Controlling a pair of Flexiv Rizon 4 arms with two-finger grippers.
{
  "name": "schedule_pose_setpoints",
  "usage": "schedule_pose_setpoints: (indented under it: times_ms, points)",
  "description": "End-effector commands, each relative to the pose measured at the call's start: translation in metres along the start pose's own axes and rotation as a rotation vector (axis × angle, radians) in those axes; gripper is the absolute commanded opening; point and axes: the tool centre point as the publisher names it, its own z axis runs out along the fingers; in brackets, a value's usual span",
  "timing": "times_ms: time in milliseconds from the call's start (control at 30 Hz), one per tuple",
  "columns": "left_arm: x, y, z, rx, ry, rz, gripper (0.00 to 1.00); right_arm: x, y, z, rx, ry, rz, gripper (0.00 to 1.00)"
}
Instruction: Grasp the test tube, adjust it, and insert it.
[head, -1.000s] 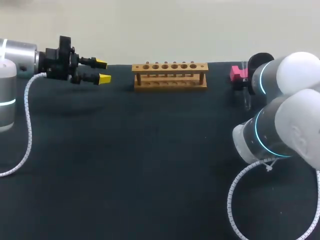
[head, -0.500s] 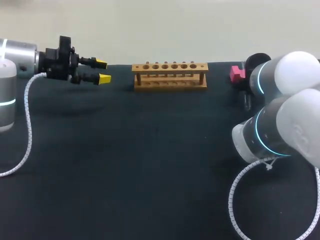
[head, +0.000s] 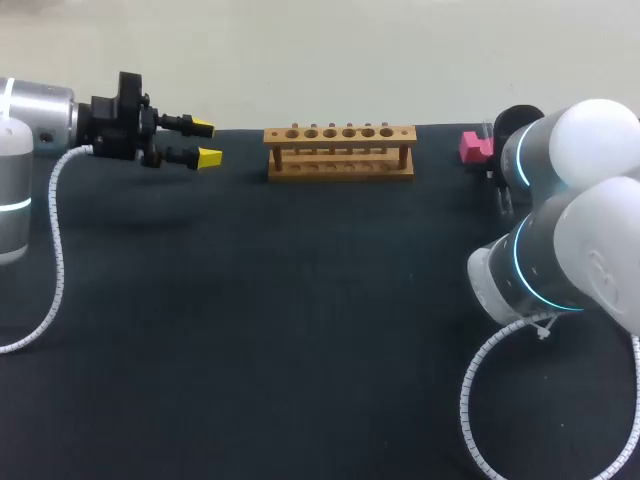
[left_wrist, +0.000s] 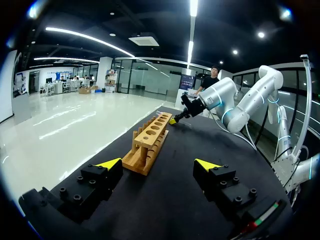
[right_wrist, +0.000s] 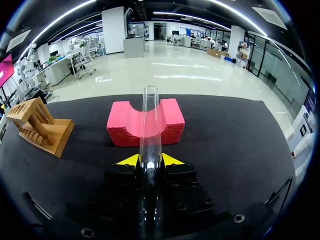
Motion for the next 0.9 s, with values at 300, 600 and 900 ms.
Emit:
schedule_pose_setpoints:
  times_ms: [300,600,900]
  points:
    - [0.001,-0.002,0.000,-0.006,-0.004,0.003,1.00,-0.011,0.005,-0.051,0.079,-0.021,0.083,0.00]
    - [0.001,-0.002,0.000,-0.006,-0.004,0.003,1.00,-0.021,0.025,-0.094,0.087,-0.024,0.139,0.00]
    - [0.001,-0.002,0.000,-0.006,-0.004,0.003,1.00,-0.029,0.043,-0.124,0.088,-0.035,0.144,0.00]
